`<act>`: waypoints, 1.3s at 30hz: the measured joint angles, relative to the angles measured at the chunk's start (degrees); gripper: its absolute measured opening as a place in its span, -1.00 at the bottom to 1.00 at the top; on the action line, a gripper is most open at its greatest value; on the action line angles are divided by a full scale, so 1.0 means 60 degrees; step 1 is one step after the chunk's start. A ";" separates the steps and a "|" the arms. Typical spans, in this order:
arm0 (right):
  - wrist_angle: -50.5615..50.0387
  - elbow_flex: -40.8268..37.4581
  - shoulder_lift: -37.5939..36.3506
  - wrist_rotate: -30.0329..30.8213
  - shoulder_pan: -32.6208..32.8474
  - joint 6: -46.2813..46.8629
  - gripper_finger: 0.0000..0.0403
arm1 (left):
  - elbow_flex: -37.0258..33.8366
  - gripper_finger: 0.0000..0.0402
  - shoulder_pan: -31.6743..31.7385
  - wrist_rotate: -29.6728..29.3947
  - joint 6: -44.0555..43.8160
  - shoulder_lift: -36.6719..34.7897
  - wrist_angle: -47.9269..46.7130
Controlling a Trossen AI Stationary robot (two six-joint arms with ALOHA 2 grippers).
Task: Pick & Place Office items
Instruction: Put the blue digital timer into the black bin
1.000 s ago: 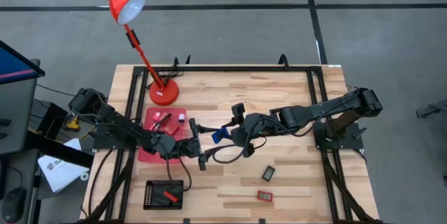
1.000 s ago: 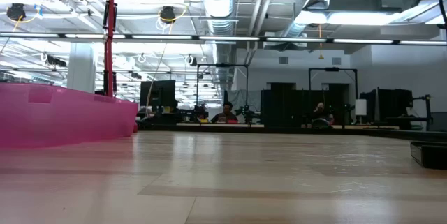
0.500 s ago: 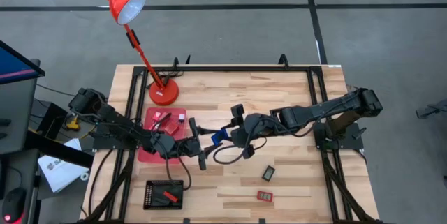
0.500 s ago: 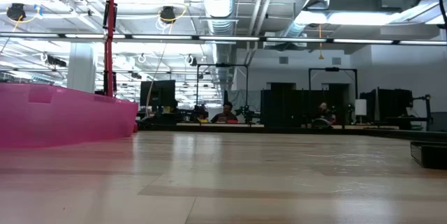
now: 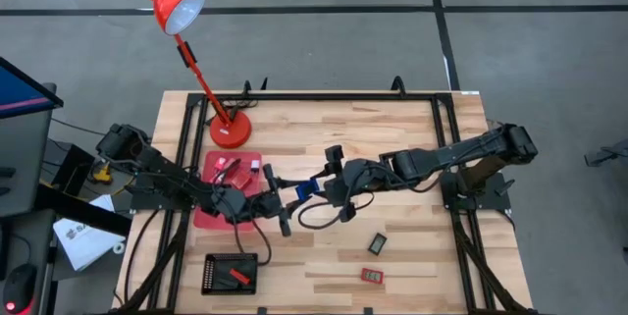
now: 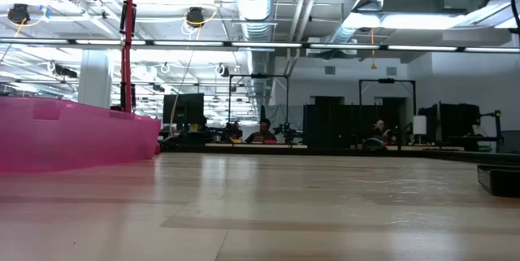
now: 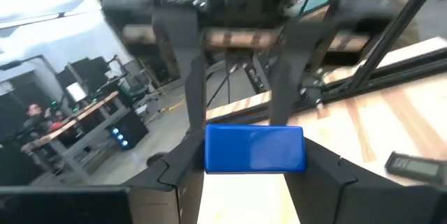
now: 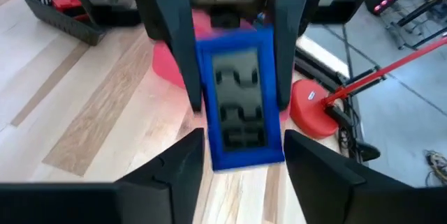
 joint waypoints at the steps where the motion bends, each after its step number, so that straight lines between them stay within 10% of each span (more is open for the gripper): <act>1: 0.0054 0.0007 -0.0004 0.0078 0.0013 0.0027 -0.04 | -0.0004 -0.21 0.0000 -0.0090 0.0016 0.0004 -0.0052; 15: -0.1207 0.0015 -0.0291 0.1317 -0.0239 0.0837 0.15 | -0.0004 -0.21 -0.0799 -0.1733 -0.1666 -0.2234 -0.4869; 23: -0.1980 0.0007 -0.0698 0.1290 -0.0310 0.1844 0.15 | -0.0004 -0.22 -0.1180 0.2057 -0.7205 -0.4943 -1.0528; 30: -0.2652 -0.0003 -0.1043 0.1311 0.0033 0.2789 0.15 | -0.0293 -0.20 -0.1904 0.6280 -1.0817 -0.4959 -1.1045; 39: -0.2610 0.0007 -0.1341 0.1608 0.0754 0.3547 0.15 | -0.0299 -0.20 -0.4415 0.6051 -1.5041 -0.3271 -0.9939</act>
